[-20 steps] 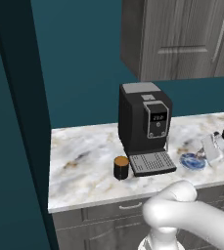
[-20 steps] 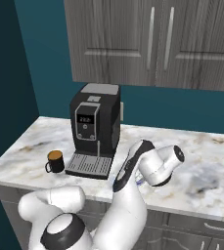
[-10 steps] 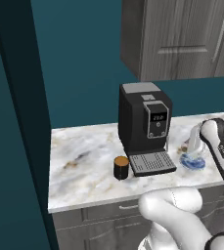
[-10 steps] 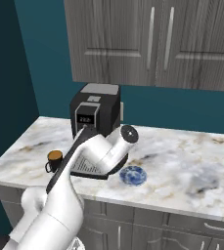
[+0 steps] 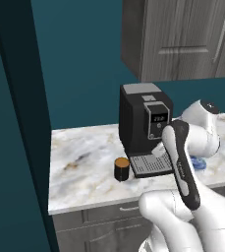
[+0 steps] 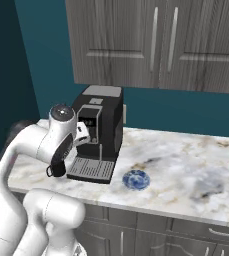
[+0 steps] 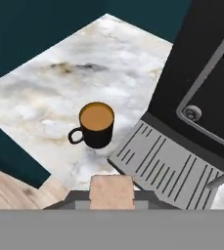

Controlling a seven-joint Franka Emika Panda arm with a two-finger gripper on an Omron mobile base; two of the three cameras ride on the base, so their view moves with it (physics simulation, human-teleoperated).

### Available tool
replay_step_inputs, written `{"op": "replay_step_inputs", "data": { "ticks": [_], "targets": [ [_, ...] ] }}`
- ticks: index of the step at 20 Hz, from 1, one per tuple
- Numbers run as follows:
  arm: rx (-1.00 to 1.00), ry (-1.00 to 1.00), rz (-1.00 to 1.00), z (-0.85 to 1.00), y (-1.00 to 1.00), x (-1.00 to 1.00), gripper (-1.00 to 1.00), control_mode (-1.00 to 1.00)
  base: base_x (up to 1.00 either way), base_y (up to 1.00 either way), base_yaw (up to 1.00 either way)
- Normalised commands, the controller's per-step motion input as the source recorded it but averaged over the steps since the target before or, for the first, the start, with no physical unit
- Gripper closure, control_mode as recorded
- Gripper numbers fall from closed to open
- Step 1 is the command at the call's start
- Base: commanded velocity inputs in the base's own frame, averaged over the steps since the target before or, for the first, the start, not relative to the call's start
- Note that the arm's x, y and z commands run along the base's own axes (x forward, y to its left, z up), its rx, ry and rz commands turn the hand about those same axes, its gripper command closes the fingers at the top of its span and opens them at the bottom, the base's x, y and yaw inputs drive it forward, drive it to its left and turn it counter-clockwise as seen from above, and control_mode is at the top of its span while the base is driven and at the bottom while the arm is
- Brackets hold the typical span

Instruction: Take a sugar cube from the saucer and place it inside the coffee. Then, grab milk from the fridge and place it next to the coffee on the counter to sweeten the coffee.

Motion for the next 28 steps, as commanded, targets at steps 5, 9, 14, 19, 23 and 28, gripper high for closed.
{"op": "replay_step_inputs", "data": {
  "ticks": [5,9,14,19,23,28],
  "targets": [
    [-0.09,0.49,-0.26,0.06,0.91,0.13,1.00,-1.00,0.00,0.00,0.00],
    [-0.10,0.15,0.00,-0.11,0.41,0.10,1.00,-1.00,0.00,0.00,0.00],
    [-0.13,0.07,0.00,-0.30,0.27,0.39,1.00,-1.00,0.00,0.00,0.00],
    [-0.06,0.01,0.00,-0.62,0.02,0.29,1.00,-1.00,0.00,0.00,0.00],
    [0.00,0.00,0.00,-0.50,0.01,0.32,1.00,-1.00,0.00,0.00,0.00],
    [0.00,0.00,0.00,-0.40,0.08,0.21,1.00,-1.00,0.00,0.00,0.00]
  ]
}}
